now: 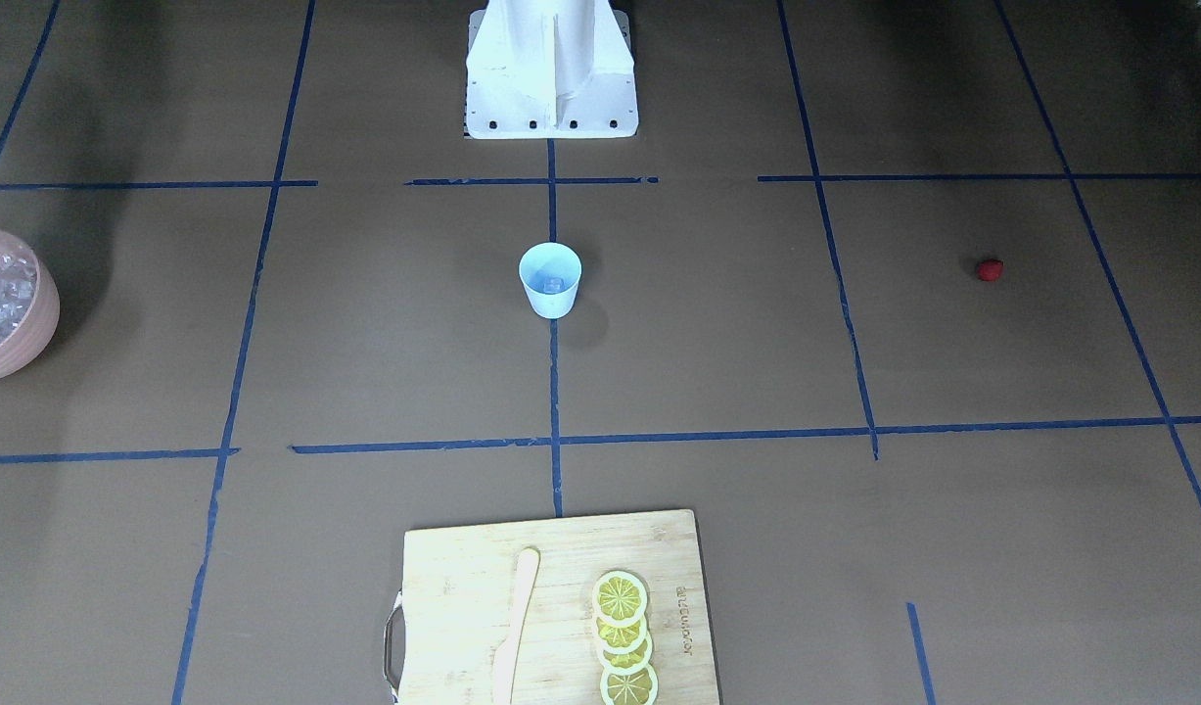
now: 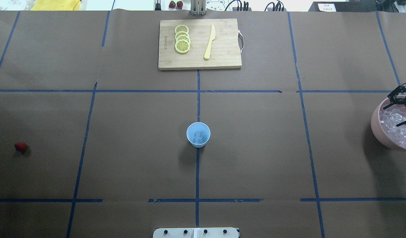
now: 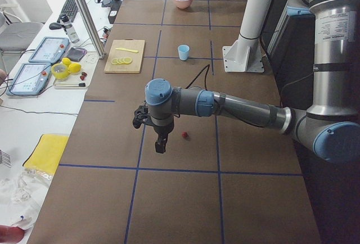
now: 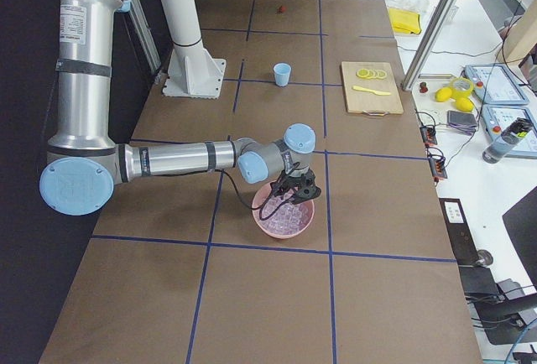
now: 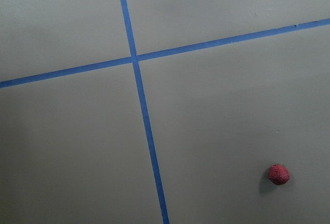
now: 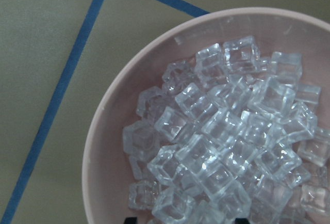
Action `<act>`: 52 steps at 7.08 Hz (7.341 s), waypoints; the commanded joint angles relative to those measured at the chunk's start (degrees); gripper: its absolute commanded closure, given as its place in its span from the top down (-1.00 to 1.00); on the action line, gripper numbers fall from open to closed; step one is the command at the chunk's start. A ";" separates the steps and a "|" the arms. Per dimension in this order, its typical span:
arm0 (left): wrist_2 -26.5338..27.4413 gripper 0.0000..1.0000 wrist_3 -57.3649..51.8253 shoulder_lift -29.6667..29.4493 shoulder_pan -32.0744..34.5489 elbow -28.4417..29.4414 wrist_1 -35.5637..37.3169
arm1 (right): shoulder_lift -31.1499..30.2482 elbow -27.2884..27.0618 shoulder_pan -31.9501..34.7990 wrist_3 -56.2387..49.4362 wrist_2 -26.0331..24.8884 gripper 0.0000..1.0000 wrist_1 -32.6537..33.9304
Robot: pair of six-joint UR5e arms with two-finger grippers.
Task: Put ice and strawberries in cup
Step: 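Grasp a third batch of ice cubes with the right gripper, then carry the ice over the blue cup and open the right gripper, then grasp the red strawberry with the left gripper while the right arm withdraws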
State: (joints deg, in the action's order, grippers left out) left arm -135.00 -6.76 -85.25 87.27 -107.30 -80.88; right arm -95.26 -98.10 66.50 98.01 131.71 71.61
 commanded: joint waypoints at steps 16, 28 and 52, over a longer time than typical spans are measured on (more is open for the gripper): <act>-4.66 1.00 2.71 0.70 -0.17 0.43 0.02 | 11.26 -17.55 -9.86 9.52 0.65 -0.99 -1.32; -4.75 1.00 5.09 0.62 -0.35 -0.28 0.02 | 43.93 -1.83 -37.41 27.32 -19.83 -0.25 7.76; 8.61 -0.25 50.01 2.99 -37.09 11.85 -41.12 | 15.19 -18.88 -13.77 -4.32 -6.12 1.00 7.76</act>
State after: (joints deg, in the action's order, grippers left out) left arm -126.37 43.31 -82.24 50.25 -95.49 -121.99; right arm -80.07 -116.90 52.73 93.69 125.60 79.37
